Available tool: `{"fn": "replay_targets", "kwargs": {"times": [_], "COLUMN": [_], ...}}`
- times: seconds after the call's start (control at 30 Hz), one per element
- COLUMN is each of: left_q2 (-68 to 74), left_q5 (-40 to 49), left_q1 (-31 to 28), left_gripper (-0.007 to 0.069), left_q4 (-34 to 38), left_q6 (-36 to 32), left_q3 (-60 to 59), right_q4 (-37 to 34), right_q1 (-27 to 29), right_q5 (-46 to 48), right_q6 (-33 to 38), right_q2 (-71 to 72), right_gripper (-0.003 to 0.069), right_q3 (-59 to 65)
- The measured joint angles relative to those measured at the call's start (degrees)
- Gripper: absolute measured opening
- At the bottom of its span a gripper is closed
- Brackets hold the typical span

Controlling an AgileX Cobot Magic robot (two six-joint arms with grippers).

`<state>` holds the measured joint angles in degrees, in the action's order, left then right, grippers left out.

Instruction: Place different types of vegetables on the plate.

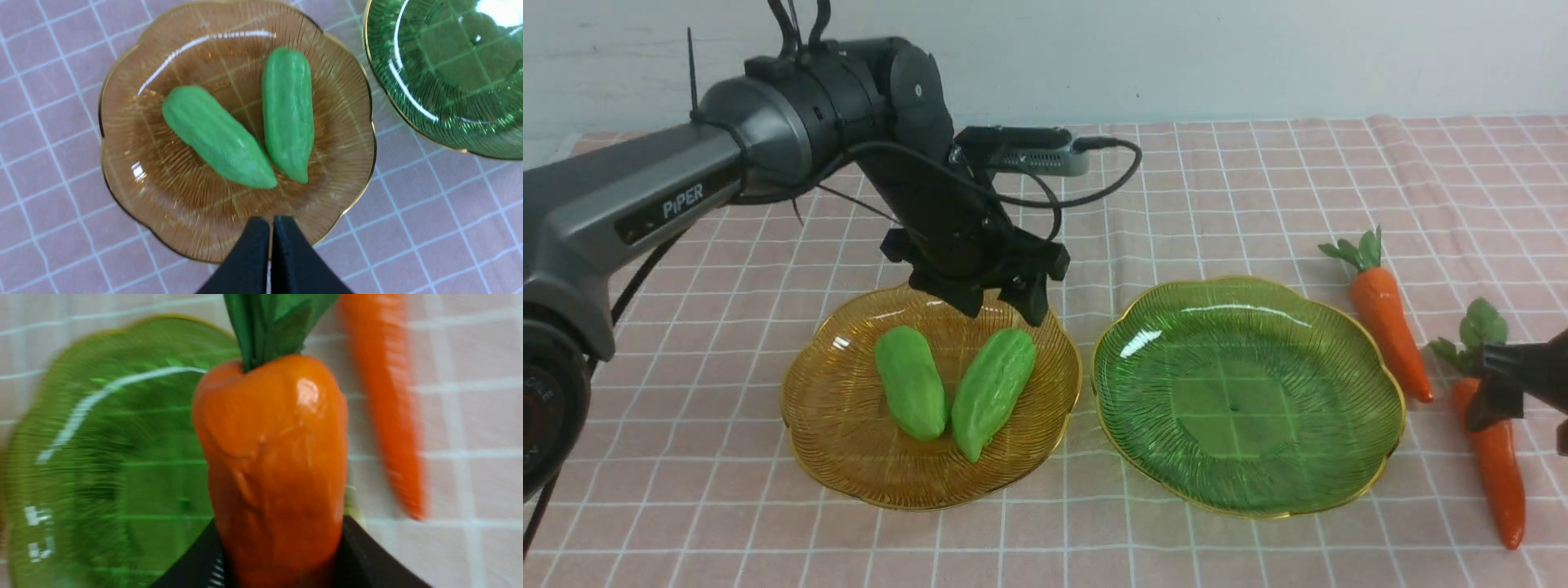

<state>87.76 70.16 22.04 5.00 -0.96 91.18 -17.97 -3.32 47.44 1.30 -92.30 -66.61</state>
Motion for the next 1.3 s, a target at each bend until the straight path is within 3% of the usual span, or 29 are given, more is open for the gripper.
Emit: {"fn": "replay_targets", "kwargs": {"times": [0.17,0.27,0.37,0.43,0.6,0.73,1.03,1.07,1.17,1.3], "left_q2": [-10.5,-15.5,-19.6,-22.6,-30.0,-35.4,-44.5,-45.3,-47.2,-49.6], "left_q5": [-4.7,-6.8,-8.5,-9.6,-10.2,-8.9,-3.1,-2.2,0.0,1.6], "left_q1": [0.0,0.0,0.0,0.0,0.0,0.0,0.0,0.0,0.0,0.0], "left_gripper": [-0.0004,-0.0004,-0.0004,-0.0004,-0.0004,-0.0004,-0.0004,-0.0004,-0.0004,-0.0004], "left_q4": [-0.8,-0.8,-0.9,-1.0,-2.5,-6.1,-11.9,-12.2,-13.3,-13.5], "left_q6": [2.2,3.6,4.9,5.6,6.7,10.2,16.3,16.7,17.9,18.3], "left_q3": [-13.7,-21.0,-27.2,-31.4,-37.6,-39.4,-39.4,-39.4,-39.4,-39.4], "right_q4": [-1.0,-1.0,0.5,5.2,16.1,18.0,18.3,18.3,18.9,20.2], "right_q1": [-8.5,-10.9,-11.2,-11.1,-5.9,-0.3,0.1,0.1,0.1,0.1], "right_q5": [-5.2,-4.6,-2.8,-1.3,-1.1,-0.6,1.4,1.9,4.6,11.9], "right_q6": [0.6,0.9,1.1,0.8,-8.0,-9.9,-9.6,-9.6,-9.6,-9.7], "right_q2": [-4.6,-8.6,-9.7,-9.8,-10.6,-15.8,-31.2,-32.3,-33.7,-30.3], "right_gripper": [0.0295,0.0416,0.0504,0.0540,0.0552,0.0552,0.0534,0.0505,0.0294,0.0308], "right_q3": [-0.1,-1.7,-4.0,-7.0,-14.1,-20.1,-26.6,-27.2,-29.1,-34.0]}}
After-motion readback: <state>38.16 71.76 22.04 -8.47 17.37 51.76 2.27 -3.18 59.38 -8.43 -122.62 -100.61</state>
